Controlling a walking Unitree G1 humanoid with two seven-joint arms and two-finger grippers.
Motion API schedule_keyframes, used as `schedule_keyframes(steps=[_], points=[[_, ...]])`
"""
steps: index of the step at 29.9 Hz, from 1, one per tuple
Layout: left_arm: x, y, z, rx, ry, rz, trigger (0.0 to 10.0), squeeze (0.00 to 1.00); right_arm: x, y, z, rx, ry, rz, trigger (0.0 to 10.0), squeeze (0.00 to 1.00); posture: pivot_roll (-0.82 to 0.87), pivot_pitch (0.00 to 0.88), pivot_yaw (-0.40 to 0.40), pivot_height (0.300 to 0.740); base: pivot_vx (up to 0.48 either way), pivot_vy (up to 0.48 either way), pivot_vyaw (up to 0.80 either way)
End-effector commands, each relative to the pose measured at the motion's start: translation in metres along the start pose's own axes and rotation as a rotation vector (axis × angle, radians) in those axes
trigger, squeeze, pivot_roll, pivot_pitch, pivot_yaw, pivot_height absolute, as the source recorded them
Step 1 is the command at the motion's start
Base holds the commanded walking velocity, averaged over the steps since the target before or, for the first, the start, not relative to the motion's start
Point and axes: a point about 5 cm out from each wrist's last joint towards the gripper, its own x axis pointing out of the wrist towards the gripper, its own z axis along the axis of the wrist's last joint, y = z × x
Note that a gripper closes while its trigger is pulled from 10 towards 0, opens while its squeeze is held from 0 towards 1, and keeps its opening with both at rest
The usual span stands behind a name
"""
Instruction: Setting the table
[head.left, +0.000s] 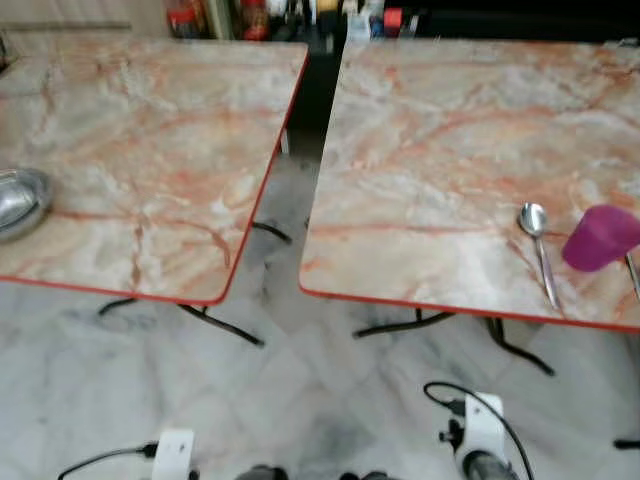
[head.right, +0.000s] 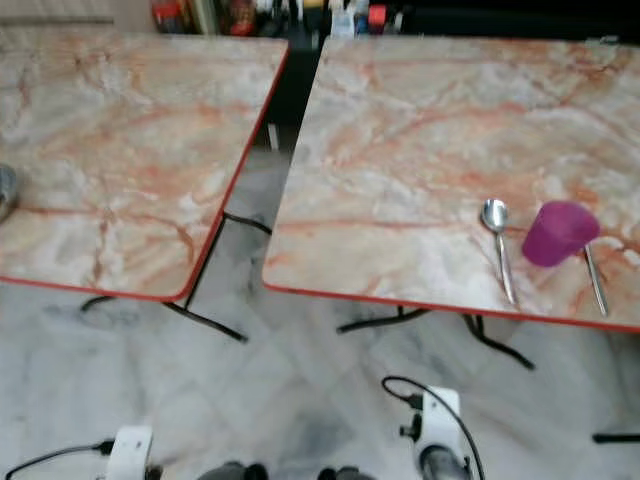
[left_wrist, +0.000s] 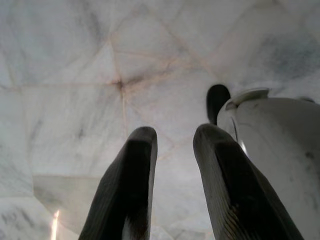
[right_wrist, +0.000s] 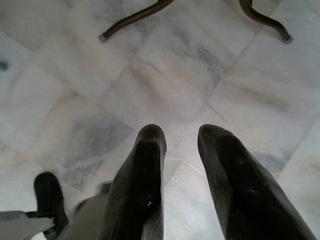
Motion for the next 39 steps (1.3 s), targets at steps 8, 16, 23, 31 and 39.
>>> schedule_keyframes(steps=[8, 16, 23, 31, 39], points=[[-0.0011, -0.0016, -0.0049, 0.014, 0.017, -0.008, 10.0, 0.0, -0.0018, -0.0074, -0.0073, -0.002, 0.022, -0.016, 10.0, 0.0, -0.05, 0.172, 0.01, 0.74, 0.0, -0.347, 0.0], [-0.0014, -0.0025, -0.0058, 0.014, 0.017, -0.01, 10.0, 0.0, -0.0022, -0.0092, -0.0084, -0.005, 0.025, -0.018, 10.0, 0.0, -0.05, 0.17, 0.003, 0.74, 0.0, -0.349, 0.0], [-0.0023, -0.0044, -0.0095, 0.006, 0.027, -0.013, 10.0, 0.0, -0.0019, -0.0103, -0.0074, -0.009, 0.023, -0.019, 10.0, 0.0, -0.05, 0.178, -0.003, 0.74, 0.0, -0.348, 0.0], [-0.0026, -0.0041, -0.0108, 0.003, 0.031, -0.013, 10.0, 0.0, -0.0019, -0.0104, -0.0076, -0.011, 0.024, -0.018, 10.0, 0.0, -0.05, 0.175, -0.005, 0.74, 0.0, -0.346, 0.0], [-0.0018, -0.0035, -0.0078, 0.0, 0.024, -0.014, 10.0, 0.0, -0.0017, -0.0099, -0.0059, -0.002, 0.014, -0.023, 10.0, 0.0, -0.06, 0.186, -0.006, 0.74, 0.0, -0.348, 0.0]])
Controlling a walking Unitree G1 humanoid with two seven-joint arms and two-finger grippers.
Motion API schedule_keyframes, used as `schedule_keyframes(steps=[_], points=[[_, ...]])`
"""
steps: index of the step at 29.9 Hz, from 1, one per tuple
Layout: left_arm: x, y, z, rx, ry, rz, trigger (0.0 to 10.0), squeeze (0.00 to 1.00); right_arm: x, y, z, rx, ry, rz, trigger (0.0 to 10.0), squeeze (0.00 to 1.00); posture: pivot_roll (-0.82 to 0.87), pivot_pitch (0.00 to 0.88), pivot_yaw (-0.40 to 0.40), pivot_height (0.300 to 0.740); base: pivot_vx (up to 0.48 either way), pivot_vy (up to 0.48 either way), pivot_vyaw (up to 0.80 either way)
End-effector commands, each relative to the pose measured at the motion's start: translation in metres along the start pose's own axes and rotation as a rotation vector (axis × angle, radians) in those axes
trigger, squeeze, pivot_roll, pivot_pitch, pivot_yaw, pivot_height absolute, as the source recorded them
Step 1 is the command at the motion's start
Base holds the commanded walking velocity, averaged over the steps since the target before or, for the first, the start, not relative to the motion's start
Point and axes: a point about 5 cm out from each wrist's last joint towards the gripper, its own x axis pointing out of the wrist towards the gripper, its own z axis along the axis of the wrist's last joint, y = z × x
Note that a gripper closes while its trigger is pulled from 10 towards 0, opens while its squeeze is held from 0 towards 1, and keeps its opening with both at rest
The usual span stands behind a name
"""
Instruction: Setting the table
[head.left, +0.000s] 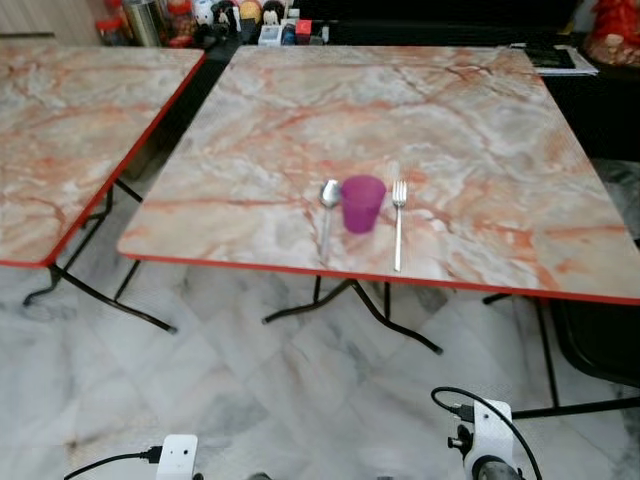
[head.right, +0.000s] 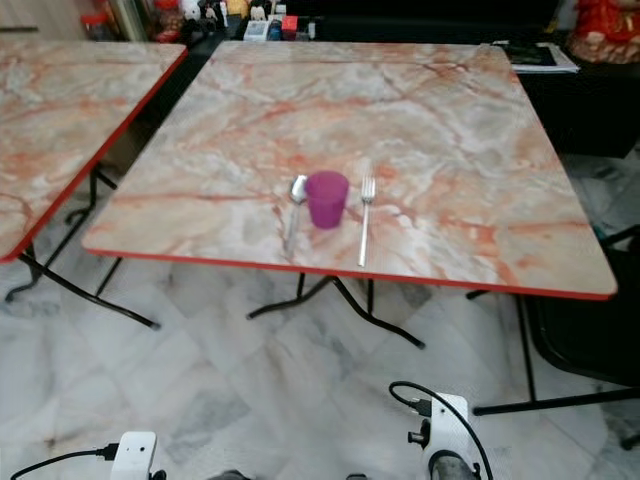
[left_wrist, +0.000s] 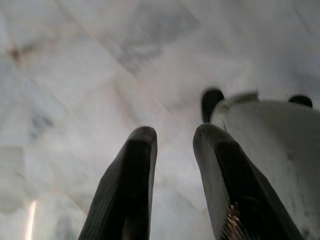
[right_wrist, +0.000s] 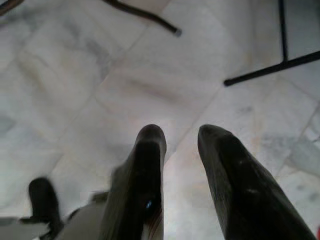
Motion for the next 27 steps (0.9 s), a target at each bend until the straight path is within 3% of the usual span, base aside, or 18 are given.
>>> schedule_keyframes(steps=[1, 9, 22, 27], points=[[-0.001, 0.0004, -0.0045, 0.0, 0.016, -0.001, 10.0, 0.0, -0.0011, -0.007, -0.004, -0.005, 0.011, -0.021, 10.0, 0.0, -0.06, 0.186, -0.006, 0.74, 0.0, -0.349, 0.0], [-0.0007, -0.0008, -0.0041, 0.001, 0.019, 0.005, 10.0, 0.0, -0.0009, -0.0071, -0.0037, 0.002, 0.012, -0.025, 10.0, 0.0, -0.06, 0.197, -0.007, 0.74, 0.0, -0.335, 0.0], [-0.001, -0.0001, -0.0045, -0.032, 0.014, 0.006, 10.0, 0.0, -0.0005, -0.007, -0.0044, -0.003, 0.031, -0.026, 10.0, 0.0, -0.05, 0.204, -0.011, 0.74, 0.0, 0.0, 0.0], [-0.0007, 0.0004, -0.0038, -0.021, 0.015, 0.015, 10.0, 0.0, -0.0005, -0.0066, -0.003, 0.006, 0.017, -0.022, 10.0, 0.0, -0.06, 0.21, -0.011, 0.74, 0.109, 0.0, -0.44]])
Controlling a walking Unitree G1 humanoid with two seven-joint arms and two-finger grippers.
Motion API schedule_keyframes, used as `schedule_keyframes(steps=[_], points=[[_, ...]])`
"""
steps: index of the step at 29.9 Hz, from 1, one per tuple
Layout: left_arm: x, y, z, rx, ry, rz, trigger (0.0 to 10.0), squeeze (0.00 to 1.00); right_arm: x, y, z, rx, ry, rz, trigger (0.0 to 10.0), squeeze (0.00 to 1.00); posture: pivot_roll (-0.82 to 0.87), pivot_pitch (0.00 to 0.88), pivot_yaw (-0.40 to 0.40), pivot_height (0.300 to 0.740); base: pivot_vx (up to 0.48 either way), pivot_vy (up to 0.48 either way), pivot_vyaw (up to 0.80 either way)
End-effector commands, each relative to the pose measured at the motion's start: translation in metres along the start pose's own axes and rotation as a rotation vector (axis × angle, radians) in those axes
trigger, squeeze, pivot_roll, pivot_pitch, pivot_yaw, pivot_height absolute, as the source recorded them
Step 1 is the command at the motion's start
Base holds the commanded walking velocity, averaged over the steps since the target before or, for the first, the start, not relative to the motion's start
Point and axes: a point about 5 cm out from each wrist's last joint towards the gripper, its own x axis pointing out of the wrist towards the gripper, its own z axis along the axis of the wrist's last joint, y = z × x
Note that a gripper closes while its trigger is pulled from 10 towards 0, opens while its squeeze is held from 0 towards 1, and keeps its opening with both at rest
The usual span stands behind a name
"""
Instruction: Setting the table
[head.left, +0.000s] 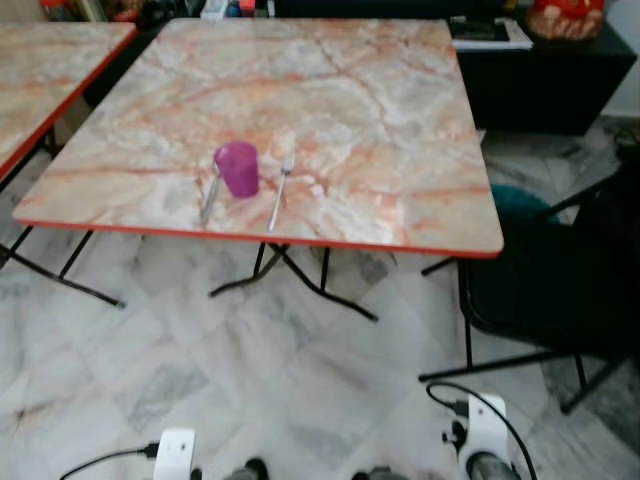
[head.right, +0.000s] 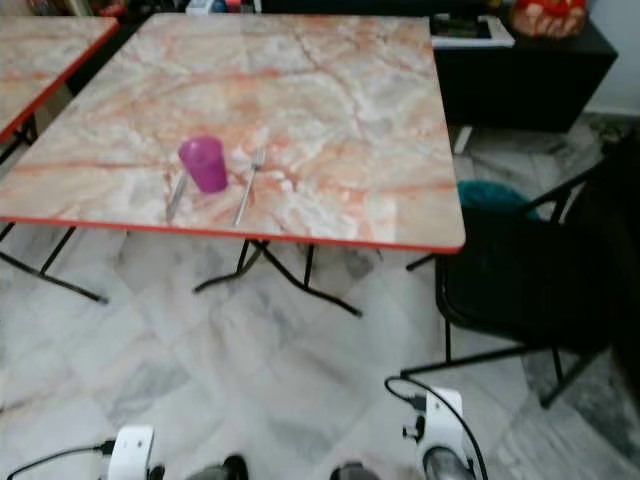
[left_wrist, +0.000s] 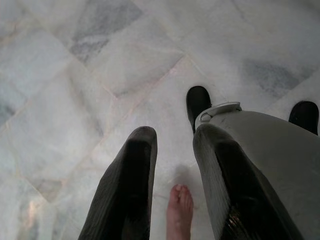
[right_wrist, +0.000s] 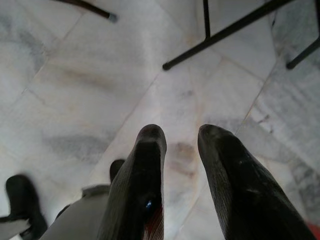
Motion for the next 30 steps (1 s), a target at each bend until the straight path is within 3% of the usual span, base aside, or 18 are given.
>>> schedule_keyframes(steps=[1, 7, 14, 30], points=[[-0.003, 0.0018, -0.0126, 0.004, 0.045, 0.005, 10.0, 0.0, -0.0015, -0.0012, -0.0057, 0.004, 0.012, -0.005, 10.0, 0.0, -0.06, 0.209, -0.011, 0.74, 0.3, 0.0, 0.0], [-0.0025, 0.0011, -0.0104, 0.002, 0.035, 0.001, 10.0, 0.0, -0.0011, -0.0024, -0.0071, -0.039, 0.04, -0.007, 10.0, 0.0, -0.06, 0.202, -0.01, 0.74, 0.305, 0.0, 0.0], [-0.0031, 0.0016, -0.0121, 0.006, 0.039, 0.0, 10.0, 0.0, -0.0015, -0.0021, -0.009, -0.026, 0.049, 0.002, 10.0, 0.0, -0.06, 0.189, -0.009, 0.74, 0.316, 0.0, -0.4], [-0.005, 0.0026, -0.0169, 0.014, 0.038, -0.01, 10.0, 0.0, -0.0019, -0.0014, -0.0087, -0.018, 0.033, 0.007, 10.0, 0.0, -0.05, 0.176, -0.011, 0.74, 0.27, 0.0, 0.0]])
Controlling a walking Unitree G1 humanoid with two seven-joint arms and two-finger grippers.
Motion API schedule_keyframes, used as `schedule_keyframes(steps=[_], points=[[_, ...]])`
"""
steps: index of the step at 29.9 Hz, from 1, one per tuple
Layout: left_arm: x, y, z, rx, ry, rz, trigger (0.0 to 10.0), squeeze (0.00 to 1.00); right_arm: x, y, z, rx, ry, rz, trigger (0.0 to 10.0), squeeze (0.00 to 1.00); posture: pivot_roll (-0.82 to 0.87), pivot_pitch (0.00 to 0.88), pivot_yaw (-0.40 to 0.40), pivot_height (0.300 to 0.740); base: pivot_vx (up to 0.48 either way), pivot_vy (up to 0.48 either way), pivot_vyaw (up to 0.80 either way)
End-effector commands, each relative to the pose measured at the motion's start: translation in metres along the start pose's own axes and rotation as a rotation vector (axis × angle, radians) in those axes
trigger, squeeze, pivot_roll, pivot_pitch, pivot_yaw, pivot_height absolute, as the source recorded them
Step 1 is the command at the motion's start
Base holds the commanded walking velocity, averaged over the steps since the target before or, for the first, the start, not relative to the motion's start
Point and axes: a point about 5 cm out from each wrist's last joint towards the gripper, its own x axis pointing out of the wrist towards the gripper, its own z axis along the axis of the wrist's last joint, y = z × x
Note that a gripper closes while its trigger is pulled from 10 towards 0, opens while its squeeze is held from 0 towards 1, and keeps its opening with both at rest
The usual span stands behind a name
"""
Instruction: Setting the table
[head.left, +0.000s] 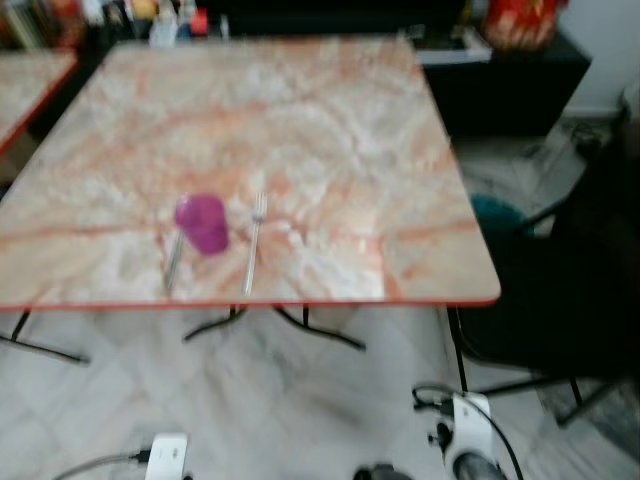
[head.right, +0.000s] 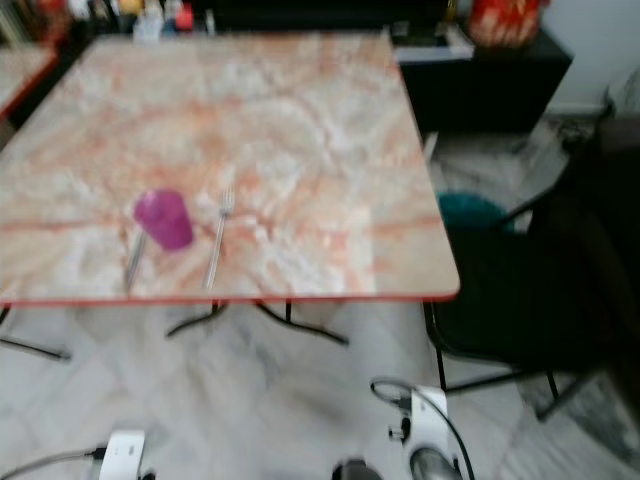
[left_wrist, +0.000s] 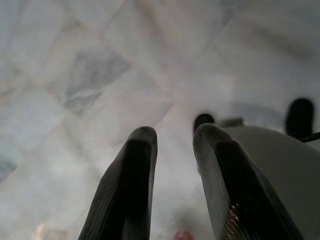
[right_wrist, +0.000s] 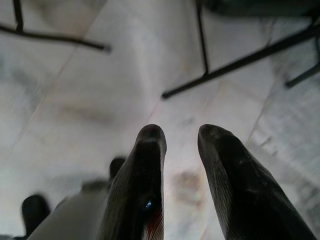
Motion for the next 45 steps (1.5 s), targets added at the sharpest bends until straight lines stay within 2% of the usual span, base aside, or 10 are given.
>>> schedule_keyframes(steps=[1, 8, 18, 30, 31, 34, 36, 38, 43, 45], points=[[-0.003, 0.01, -0.008, 0.006, 0.022, 0.024, 10.0, 0.0, 0.0, 0.006, -0.002, 0.005, 0.006, 0.016, 10.0, 0.0, -0.04, 0.18, -0.012, 0.74, 0.0, 0.0, 0.0], [-0.006, 0.024, -0.013, -0.057, 0.01, 0.113, 10.0, 0.0, 0.0, 0.006, -0.002, 0.006, 0.007, 0.017, 10.0, 0.0, -0.04, 0.182, -0.012, 0.74, 0.0, 0.0, 0.0], [-0.023, 0.107, 0.014, -0.204, -0.184, 0.58, 10.0, 0.0, 0.0, 0.006, -0.002, 0.005, 0.007, 0.023, 10.0, 0.0, -0.02, 0.187, -0.015, 0.74, 0.0, 0.0, 0.0], [-0.077, 0.191, 0.106, -0.194, -0.62, 1.085, 10.0, 0.0, 0.0, 0.006, 0.0, 0.003, 0.003, 0.032, 10.0, 0.0, -0.01, 0.186, -0.021, 0.74, 0.0, 0.0, 0.0], [-0.091, 0.199, 0.136, -0.162, -0.728, 1.137, 10.0, 0.0, 0.0, 0.006, 0.0, 0.002, 0.004, 0.034, 10.0, 0.0, -0.01, 0.186, -0.021, 0.74, 0.0, 0.0, 0.0], [-0.107, 0.201, 0.168, -0.055, -0.842, 1.188, 10.0, 0.0, 0.0, 0.006, 0.0, 0.001, 0.004, 0.036, 10.0, 0.0, 0.0, 0.188, -0.024, 0.74, 0.0, 0.0, 0.0], [-0.137, 0.196, 0.225, 0.052, -1.047, 1.225, 10.0, 0.0, 0.0, 0.005, 0.0, -0.002, 0.003, 0.039, 10.0, 0.0, 0.0, 0.19, -0.023, 0.74, 0.0, 0.0, 0.0], [-0.151, 0.19, 0.254, 0.018, -1.147, 1.2, 10.0, 0.0, 0.0, 0.005, 0.001, -0.002, 0.003, 0.039, 10.0, 0.0, 0.0, 0.191, -0.023, 0.74, 0.0, 0.0, 0.0], [-0.157, 0.147, 0.317, -0.002, -1.314, 0.821, 10.0, 0.0, 0.0, 0.005, 0.001, -0.001, 0.003, 0.038, 10.0, 0.0, -0.01, 0.193, -0.022, 0.74, 0.0, 0.0, 0.0], [-0.148, 0.111, 0.344, 0.048, -1.314, 0.527, 10.0, 0.0, 0.0, 0.005, 0.001, -0.001, 0.003, 0.037, 10.0, 0.0, -0.01, 0.195, -0.021, 0.74, 0.0, 0.0, 0.0]])
